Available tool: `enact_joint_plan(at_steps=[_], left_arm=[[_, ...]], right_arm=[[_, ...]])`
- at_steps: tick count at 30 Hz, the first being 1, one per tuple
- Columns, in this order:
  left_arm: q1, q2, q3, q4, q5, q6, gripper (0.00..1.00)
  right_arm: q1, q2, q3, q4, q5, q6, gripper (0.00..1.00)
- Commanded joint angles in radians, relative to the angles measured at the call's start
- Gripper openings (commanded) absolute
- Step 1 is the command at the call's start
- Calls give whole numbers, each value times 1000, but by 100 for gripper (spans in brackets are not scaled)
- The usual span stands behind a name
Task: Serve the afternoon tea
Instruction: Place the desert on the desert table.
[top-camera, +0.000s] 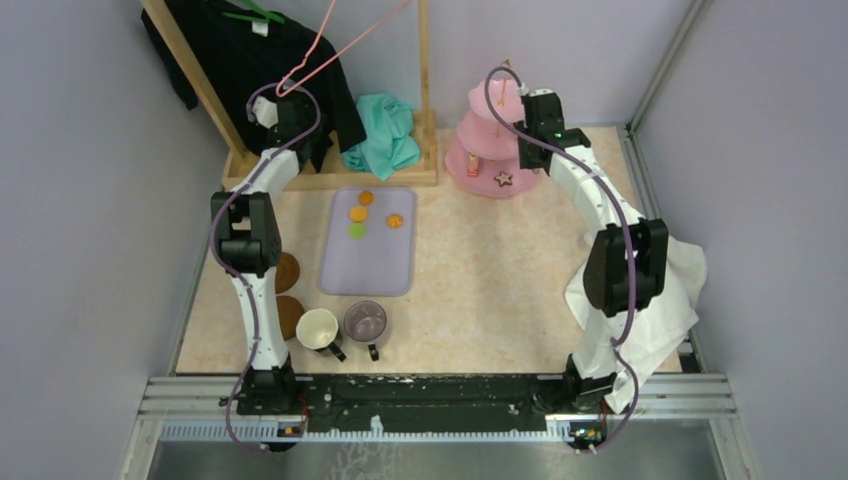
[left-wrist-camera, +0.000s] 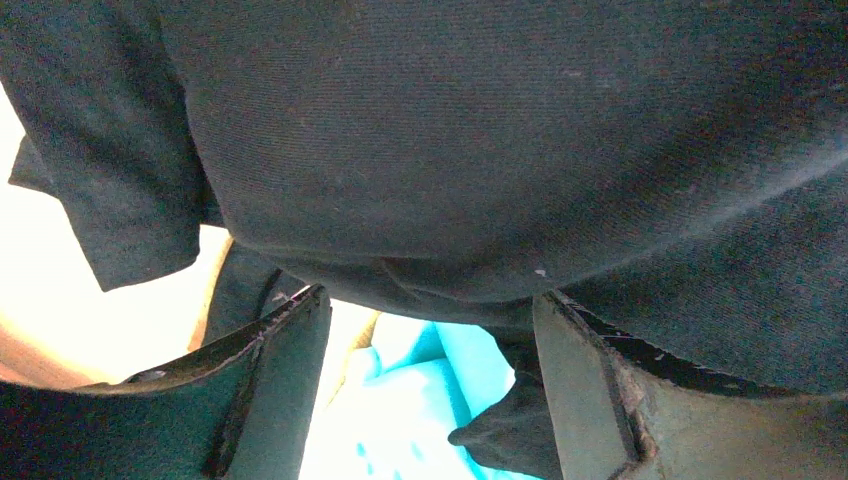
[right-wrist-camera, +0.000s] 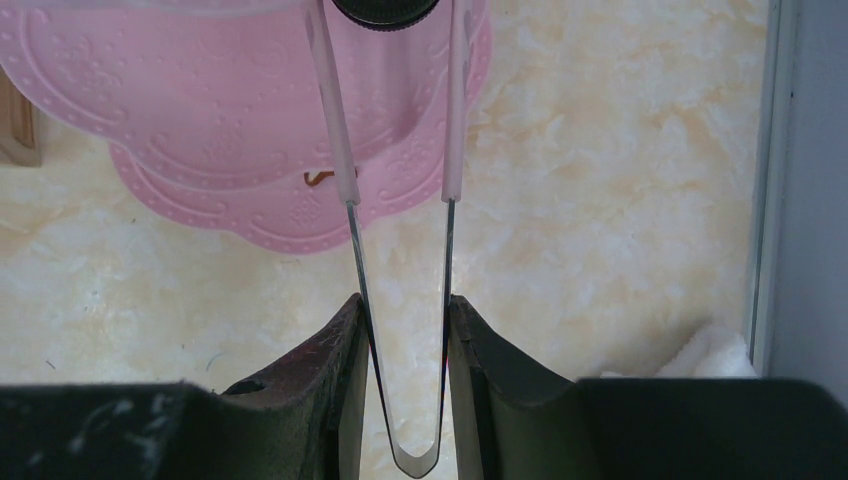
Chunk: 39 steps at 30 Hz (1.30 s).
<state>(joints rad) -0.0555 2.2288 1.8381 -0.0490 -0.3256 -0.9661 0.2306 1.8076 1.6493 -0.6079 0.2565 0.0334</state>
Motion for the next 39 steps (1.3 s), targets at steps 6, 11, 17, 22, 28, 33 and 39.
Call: enact_joint_plan(at_steps=[6,11,17,22,28,33,39], left_arm=[[-1,23,53,-2,-9,34,79],[-1,26,58,-3,-9,36,79],[3,29,56,-5,-9,41,79],[2,31,55,-5,-9,43,79],[4,29,48,-4,-10,44,79],[2,31,47,-3,-10,43,79],[3,28,40,-2,-9,42,79]], right_arm=[[-35,116,202,56,-42,-18,5],[-38,179,272,56,-64,-17,5],[-41,241,339,54,-84,-15,5],[-42,275,377,45,-91,-14,5],[-42,287,386,39,-96,-10,14],[-43,288,381,30,-91,-10,26],[-44,273,351,36,-89,-3,33]])
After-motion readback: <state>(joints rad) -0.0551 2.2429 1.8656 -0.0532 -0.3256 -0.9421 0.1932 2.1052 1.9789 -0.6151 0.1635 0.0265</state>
